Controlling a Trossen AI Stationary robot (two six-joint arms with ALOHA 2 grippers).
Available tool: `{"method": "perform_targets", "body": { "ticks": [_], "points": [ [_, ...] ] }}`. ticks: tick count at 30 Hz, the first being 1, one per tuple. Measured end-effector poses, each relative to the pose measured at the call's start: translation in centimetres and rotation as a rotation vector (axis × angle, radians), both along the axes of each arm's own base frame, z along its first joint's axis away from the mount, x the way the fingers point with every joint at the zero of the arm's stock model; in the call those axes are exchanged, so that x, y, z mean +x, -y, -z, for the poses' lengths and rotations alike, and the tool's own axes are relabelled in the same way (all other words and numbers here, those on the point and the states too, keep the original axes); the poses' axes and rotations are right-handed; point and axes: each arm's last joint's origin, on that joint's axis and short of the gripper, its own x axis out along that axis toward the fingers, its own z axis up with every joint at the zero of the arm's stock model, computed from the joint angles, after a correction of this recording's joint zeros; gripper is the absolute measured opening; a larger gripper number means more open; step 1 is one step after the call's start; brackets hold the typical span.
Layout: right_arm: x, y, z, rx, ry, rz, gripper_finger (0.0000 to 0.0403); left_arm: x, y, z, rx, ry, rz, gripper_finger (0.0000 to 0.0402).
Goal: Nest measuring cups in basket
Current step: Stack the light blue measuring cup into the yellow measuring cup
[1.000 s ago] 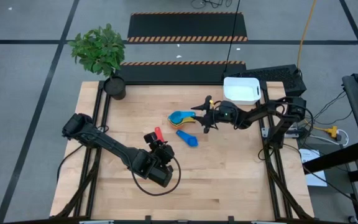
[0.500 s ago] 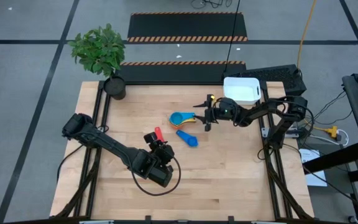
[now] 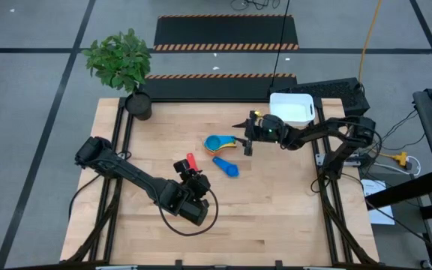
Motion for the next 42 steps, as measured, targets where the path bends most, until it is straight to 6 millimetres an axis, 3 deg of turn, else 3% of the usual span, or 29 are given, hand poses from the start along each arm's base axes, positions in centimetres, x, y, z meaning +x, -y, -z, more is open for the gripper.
{"method": "perform_targets", "body": {
  "ticks": [5, 10, 19, 29, 42],
  "points": [
    [2.2, -0.4, -3.1, 0.148, -0.238, -0.003, 0.0214, 0.1, -0.1, 0.0, -0.001, 0.003, -0.003, 0.0161],
    [3.2, -2.0, -3.9, 0.097, -0.264, -0.008, 0.0252, 0.1, -0.2, 0.0, -0.003, 0.005, -0.009, 0.0161],
    [3.4, -2.9, -3.6, 0.109, -0.279, -0.037, 0.032, 0.2, -0.2, 0.0, -0.005, 0.008, -0.011, 0.0161],
    [3.3, -2.8, -3.3, 0.102, -0.304, -0.076, 0.0345, 0.2, -0.2, 0.0, -0.005, 0.008, -0.01, 0.0161],
    [4.0, -0.7, 0.0, 0.1, -0.371, -0.035, 0.0356, 0.2, -0.2, 0.0, 0.001, 0.001, -0.002, 0.0161]
  ]
}}
